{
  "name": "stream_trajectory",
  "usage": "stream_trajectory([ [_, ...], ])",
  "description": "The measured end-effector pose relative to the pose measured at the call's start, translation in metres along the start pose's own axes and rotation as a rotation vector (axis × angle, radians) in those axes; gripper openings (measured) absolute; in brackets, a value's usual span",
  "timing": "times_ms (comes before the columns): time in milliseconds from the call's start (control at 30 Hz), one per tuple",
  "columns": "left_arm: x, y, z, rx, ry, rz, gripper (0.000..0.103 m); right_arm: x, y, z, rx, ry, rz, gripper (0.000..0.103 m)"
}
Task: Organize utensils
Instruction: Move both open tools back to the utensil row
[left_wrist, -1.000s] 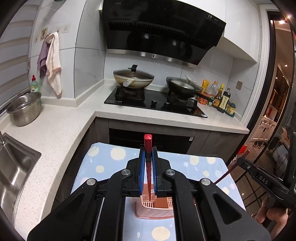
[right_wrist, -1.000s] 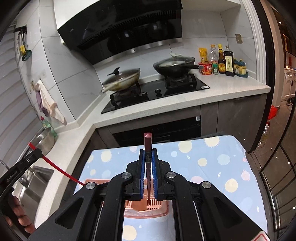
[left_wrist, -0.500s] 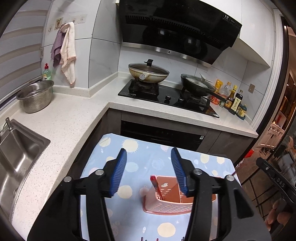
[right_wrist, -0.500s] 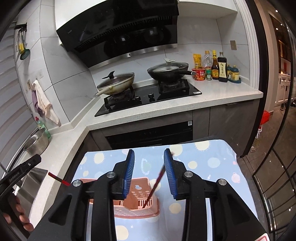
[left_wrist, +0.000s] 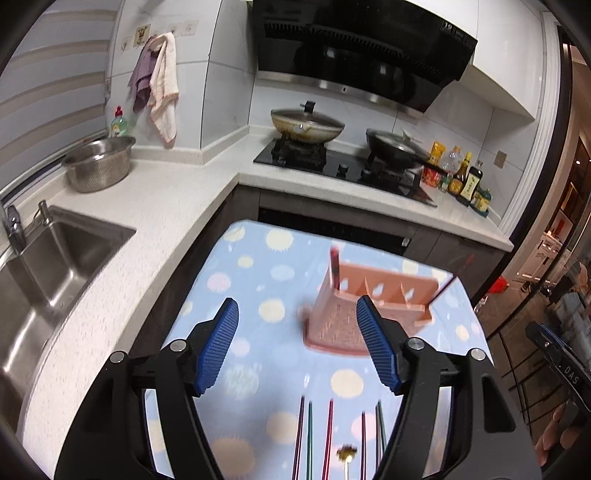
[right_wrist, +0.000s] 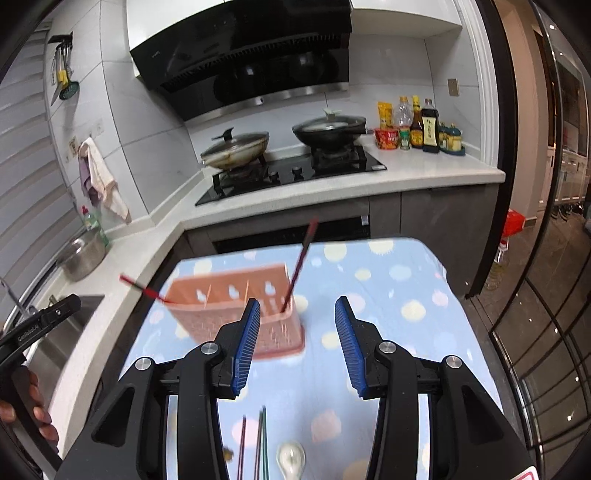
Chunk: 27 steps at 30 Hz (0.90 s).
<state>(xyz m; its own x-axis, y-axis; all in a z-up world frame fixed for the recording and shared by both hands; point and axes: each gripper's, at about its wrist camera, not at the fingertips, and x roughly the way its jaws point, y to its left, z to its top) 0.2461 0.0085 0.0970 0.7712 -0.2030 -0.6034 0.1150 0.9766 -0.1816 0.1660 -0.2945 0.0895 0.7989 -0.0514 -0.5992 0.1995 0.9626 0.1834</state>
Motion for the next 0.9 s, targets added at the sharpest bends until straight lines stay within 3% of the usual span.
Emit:
stream_trajectory([
  [467,-0.011,0.021,-0.131,-0.004,0.211,-0.001,0.063,-0.014,-0.016,-0.135,0.005,0.234,-0.019,0.042],
  [700,-0.01,0.022,-0.182,0.036,0.3,-0.004,0.063,-0.019,-0.016,-0.173,0.003,0.288,-0.024,0.042],
  [900,-0.006,0.026,-0.217,0.049,0.359,-0.002,0.061,-0.02,-0.014,-0.184,-0.002,0.305,-0.023,0.042],
])
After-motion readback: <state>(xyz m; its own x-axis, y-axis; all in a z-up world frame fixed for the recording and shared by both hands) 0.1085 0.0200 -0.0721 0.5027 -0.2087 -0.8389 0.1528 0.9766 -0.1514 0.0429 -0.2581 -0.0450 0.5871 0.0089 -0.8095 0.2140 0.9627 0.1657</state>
